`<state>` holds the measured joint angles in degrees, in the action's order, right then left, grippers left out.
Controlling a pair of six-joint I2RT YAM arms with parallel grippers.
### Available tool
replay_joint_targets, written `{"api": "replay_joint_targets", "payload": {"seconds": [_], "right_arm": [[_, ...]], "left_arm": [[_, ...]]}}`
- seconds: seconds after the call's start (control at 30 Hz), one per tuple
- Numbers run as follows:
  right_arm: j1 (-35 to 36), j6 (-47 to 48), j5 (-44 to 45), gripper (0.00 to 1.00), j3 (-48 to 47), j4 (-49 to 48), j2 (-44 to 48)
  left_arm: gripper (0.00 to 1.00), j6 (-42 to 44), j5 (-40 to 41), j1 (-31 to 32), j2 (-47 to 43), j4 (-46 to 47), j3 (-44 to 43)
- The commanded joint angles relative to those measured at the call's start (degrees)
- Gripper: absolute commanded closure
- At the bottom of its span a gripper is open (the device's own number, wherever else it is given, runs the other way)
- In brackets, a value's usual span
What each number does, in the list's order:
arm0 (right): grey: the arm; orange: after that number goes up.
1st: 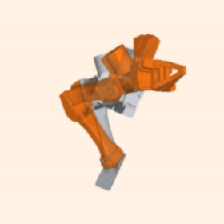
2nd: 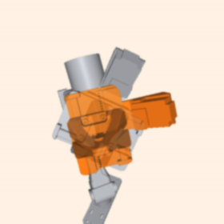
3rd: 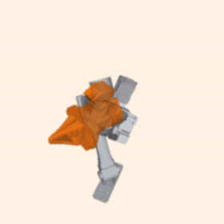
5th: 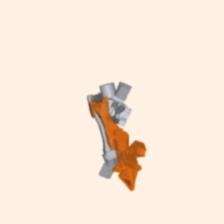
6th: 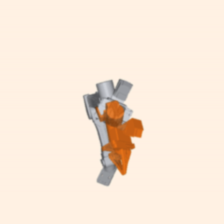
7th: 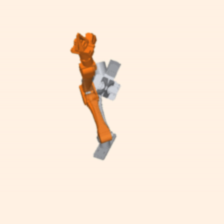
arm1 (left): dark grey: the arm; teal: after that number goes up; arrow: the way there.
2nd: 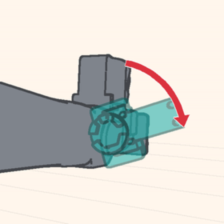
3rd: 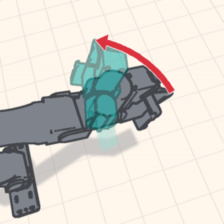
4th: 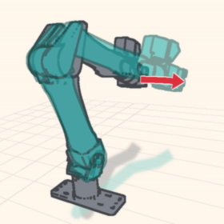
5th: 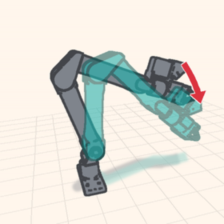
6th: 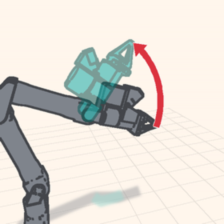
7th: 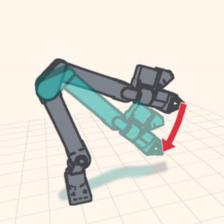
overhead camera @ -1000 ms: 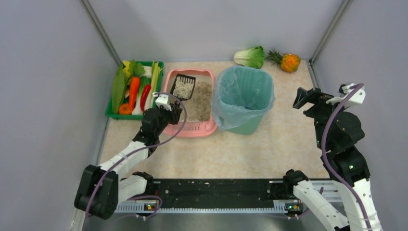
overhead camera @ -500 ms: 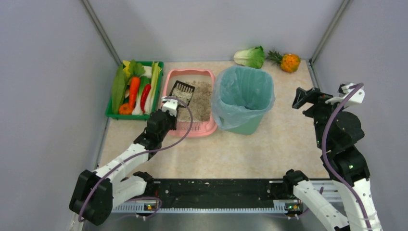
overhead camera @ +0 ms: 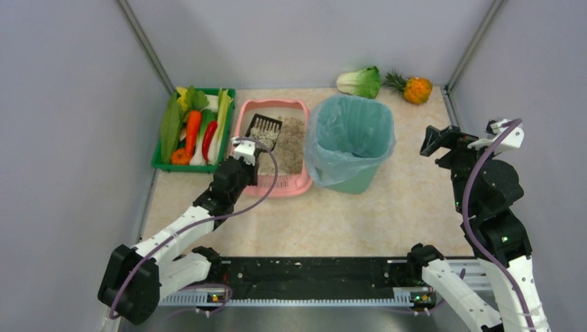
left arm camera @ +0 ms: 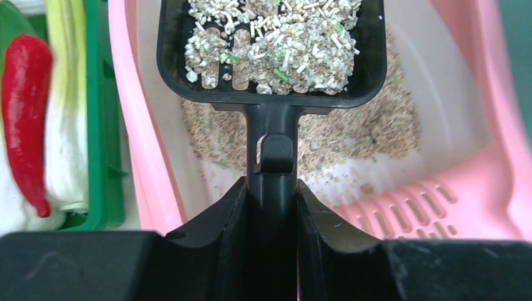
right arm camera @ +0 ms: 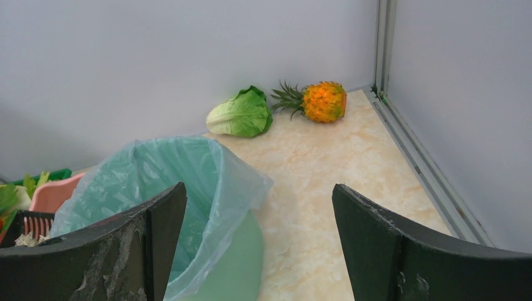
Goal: Clean the litter box
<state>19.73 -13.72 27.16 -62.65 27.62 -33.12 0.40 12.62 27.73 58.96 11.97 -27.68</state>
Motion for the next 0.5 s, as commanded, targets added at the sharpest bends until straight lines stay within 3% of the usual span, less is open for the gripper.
{"api": "replay_joint_targets", "payload": {"seconds": [0.0, 0.1, 0.17, 0.27, 0.37, 0.47], "right_arm": [[0.5, 0.05, 0.43, 0.14, -0.27, -0.66, 0.18], [0.56, 0.02, 0.41, 0.13, -0.02, -0.56, 0.3], [0.57, -0.07, 0.23, 0.13, 0.02, -0.52, 0.34], [0.52, -0.09, 0.24, 0.13, 0.03, -0.35, 0.47], [0.52, -0.04, 0.34, 0.13, 0.08, -0.21, 0.67], [0.5, 0.2, 0.81, 0.13, -0.1, 0.37, 0.89]], "left_arm": [[1.0, -10.88, -9.73, -3.82, -2.49, 8.72, 0.48], [1.0, -14.26, -10.77, -4.49, -1.53, 7.42, -0.75], [1.0, -16.68, -16.97, -5.94, -1.07, 9.94, -0.25], [1.0, -18.96, -19.24, -6.06, -0.47, 9.9, -0.72], [1.0, -26.65, -24.26, -7.56, 0.15, 15.83, 1.37], [1.0, -28.02, -24.03, -8.78, 0.46, 16.63, 2.13]]}}
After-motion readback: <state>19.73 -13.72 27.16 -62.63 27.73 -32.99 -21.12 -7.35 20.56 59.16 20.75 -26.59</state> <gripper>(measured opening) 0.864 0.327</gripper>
